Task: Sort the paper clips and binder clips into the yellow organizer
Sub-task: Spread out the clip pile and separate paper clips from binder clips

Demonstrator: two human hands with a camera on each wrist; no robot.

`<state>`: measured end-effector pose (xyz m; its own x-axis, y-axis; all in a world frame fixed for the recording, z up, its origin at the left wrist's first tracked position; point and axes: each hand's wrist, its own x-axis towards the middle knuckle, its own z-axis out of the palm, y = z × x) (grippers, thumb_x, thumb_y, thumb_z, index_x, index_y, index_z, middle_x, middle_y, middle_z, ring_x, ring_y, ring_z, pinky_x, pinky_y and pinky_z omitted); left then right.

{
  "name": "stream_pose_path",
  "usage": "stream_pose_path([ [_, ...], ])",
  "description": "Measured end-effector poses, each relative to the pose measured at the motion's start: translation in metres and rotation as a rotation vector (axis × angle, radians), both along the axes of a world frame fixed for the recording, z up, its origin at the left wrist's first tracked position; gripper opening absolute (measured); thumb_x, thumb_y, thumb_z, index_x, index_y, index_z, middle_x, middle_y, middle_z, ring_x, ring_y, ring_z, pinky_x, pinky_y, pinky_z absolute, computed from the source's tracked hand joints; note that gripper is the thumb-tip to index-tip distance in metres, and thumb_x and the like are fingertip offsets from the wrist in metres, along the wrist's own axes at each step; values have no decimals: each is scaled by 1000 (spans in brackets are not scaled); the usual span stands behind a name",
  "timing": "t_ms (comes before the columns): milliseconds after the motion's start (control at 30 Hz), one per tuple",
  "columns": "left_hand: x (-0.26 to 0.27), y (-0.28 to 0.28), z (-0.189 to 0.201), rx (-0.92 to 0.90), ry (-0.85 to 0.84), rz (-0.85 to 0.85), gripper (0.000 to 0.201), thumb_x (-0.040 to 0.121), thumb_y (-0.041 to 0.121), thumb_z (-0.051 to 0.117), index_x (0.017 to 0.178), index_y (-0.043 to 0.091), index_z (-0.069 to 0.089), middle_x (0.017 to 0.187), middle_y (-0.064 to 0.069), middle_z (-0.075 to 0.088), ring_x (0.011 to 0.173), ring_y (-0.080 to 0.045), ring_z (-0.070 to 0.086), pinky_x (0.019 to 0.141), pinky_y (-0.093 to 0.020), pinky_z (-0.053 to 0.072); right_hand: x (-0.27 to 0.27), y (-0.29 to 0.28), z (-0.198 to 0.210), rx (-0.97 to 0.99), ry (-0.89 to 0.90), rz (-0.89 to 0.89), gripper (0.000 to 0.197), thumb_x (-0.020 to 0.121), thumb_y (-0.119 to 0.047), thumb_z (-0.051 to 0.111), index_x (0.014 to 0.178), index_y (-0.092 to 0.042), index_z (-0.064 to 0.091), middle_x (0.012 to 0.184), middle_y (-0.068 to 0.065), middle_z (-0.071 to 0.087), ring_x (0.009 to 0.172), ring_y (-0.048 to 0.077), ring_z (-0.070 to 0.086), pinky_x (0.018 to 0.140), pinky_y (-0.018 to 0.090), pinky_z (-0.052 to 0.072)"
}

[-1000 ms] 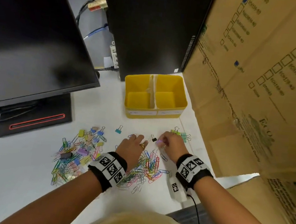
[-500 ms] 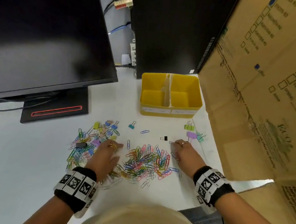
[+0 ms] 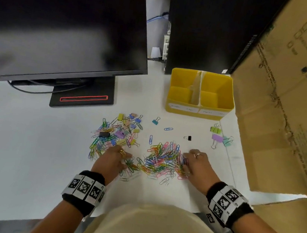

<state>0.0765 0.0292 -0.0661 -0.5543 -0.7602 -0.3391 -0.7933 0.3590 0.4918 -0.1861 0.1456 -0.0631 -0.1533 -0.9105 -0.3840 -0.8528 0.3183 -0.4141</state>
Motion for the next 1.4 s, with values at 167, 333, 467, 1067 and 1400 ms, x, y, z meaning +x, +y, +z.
stream_pose_path([
  [167,-1,5,1,23,-12,6,39,84,15,65,123,14,60,120,-7,53,115,-23,52,100,-26,44,8,-13,10,-150,-56,44,35,88,-3,46,122,-6,53,127,17,52,114,34,47,92,39,45],
  [333,-10,8,9,-8,-43,0,40,91,21,56,131,16,53,128,-6,49,123,-23,46,103,-30,43,-17,-49,4,-139,146,13,51,79,13,41,128,-2,48,137,18,49,127,33,41,100,41,43],
  [467,-14,7,12,-30,-90,-40,29,93,23,52,120,17,62,124,-4,55,120,-22,49,96,-34,48,-28,-57,3,8,355,99,49,84,0,42,133,-4,38,142,12,42,133,29,33,100,41,42],
  [1067,42,-27,17,-165,149,397,26,87,8,59,112,5,66,117,-16,63,103,-32,61,92,-34,49,27,-34,1,-9,90,470,47,88,-32,56,133,-32,41,154,6,22,143,35,7,114,54,16],
  [1400,58,3,9,-214,-18,204,16,80,12,70,95,8,75,110,-15,66,106,-37,57,85,-41,53,140,-70,-16,-126,-13,1017,40,93,-13,43,128,7,43,144,23,37,141,34,19,111,48,30],
])
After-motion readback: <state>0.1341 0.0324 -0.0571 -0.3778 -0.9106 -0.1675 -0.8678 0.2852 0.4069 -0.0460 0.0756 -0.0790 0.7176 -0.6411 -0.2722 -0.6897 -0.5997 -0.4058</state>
